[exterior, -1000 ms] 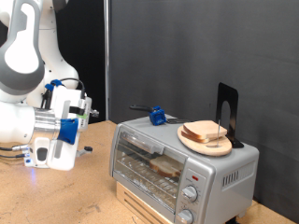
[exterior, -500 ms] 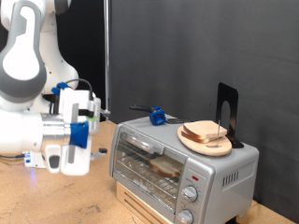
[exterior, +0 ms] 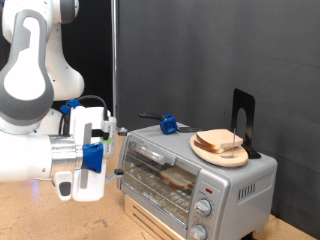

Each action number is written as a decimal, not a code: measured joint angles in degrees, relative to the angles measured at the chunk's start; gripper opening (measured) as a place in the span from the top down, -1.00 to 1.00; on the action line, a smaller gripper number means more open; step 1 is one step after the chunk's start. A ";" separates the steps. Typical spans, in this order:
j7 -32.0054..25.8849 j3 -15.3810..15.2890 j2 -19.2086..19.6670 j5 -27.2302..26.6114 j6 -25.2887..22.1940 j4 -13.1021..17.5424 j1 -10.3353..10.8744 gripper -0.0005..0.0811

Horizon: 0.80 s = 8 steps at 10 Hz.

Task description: Make a piece of toast with the oven

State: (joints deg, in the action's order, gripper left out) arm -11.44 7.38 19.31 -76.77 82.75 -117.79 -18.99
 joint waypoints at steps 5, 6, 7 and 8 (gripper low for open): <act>1.54 -3.27 9.77 -8.29 4.57 8.49 0.82 -0.99; 2.78 -3.32 12.51 -7.07 4.62 11.59 1.01 -0.99; 3.55 -3.30 15.17 -5.35 4.64 14.76 1.05 -0.99; 4.39 -3.28 17.69 -3.97 5.20 17.82 1.06 -0.99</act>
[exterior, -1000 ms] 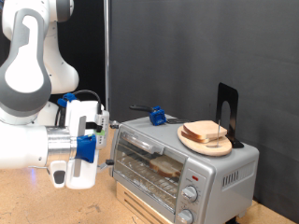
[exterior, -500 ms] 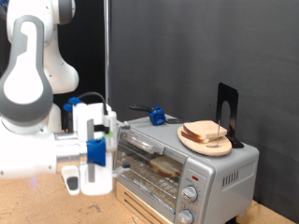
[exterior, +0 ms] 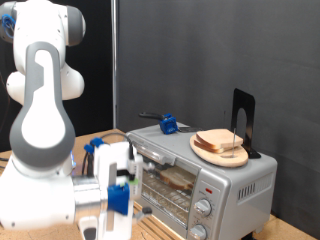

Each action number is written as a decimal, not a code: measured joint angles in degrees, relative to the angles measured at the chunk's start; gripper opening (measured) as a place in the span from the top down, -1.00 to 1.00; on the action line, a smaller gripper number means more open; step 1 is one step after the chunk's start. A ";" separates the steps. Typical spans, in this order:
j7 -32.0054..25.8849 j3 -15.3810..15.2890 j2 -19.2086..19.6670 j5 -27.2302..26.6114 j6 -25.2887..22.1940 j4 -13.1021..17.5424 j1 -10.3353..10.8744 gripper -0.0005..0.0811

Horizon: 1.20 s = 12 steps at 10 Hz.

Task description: Make a piece of toast with the oven

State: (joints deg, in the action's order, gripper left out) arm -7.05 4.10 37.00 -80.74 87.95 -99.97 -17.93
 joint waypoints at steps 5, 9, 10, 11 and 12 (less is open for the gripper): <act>-0.56 -0.30 9.43 2.21 0.69 9.91 0.14 -0.99; -3.61 -1.52 12.26 1.56 -0.12 11.91 0.13 -0.99; -3.41 -1.60 12.98 1.61 -0.06 12.57 0.18 -0.99; -2.88 -1.67 13.82 1.62 0.01 13.49 0.29 -0.99; -2.42 -1.74 14.83 1.62 0.12 14.56 0.51 -0.99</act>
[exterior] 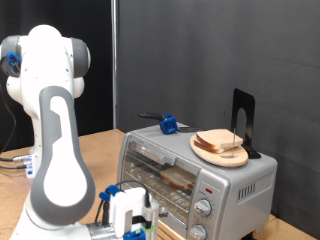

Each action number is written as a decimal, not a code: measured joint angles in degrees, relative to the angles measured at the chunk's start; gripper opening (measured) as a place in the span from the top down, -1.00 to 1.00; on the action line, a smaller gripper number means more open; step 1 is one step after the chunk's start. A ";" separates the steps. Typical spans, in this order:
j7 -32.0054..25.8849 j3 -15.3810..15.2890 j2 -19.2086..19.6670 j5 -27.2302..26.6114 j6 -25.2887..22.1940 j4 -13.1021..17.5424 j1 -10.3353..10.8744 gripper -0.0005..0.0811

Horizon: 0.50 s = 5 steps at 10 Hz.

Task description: Make a piece of toast with the oven

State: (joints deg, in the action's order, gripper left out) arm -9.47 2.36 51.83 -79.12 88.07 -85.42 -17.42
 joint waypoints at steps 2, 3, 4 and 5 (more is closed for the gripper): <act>0.14 -0.21 1.75 0.00 0.13 2.07 0.74 -0.99; 0.14 -0.32 2.41 0.00 0.13 2.93 1.21 -0.99; 0.14 -0.41 2.72 0.03 0.16 3.33 1.80 -0.99; 0.14 -0.42 2.74 0.16 0.55 3.36 2.52 -0.99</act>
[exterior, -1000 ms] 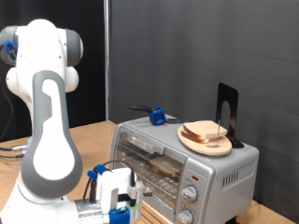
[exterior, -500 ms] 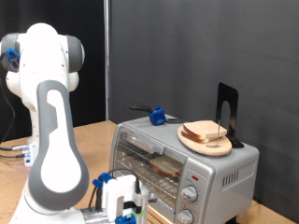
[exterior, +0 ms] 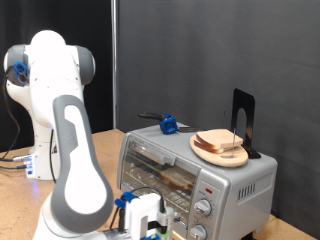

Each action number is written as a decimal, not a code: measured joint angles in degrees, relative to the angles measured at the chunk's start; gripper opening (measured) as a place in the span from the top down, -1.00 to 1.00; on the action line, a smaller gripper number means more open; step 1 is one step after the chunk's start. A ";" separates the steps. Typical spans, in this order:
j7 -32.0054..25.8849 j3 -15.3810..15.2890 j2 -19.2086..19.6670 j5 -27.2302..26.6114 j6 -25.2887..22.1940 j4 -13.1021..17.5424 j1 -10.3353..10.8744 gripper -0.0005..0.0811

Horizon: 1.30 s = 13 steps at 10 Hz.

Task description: Make a piece of toast with the oven

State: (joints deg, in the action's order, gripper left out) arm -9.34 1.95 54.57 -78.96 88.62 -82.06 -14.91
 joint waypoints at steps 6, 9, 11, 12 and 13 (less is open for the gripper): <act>-0.79 -0.11 0.95 0.20 4.75 -0.47 3.44 -0.99; -1.61 -1.61 1.21 -0.90 5.52 -0.48 4.15 -0.99; -1.67 -1.76 1.29 -1.31 6.07 -0.54 4.31 -0.99; -1.67 -1.77 1.29 -1.49 6.08 -0.63 4.31 -0.99; -1.67 -1.78 1.29 -1.65 6.08 -0.71 4.31 -0.99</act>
State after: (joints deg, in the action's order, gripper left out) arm -11.01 0.17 55.86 -80.61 94.70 -82.77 -10.60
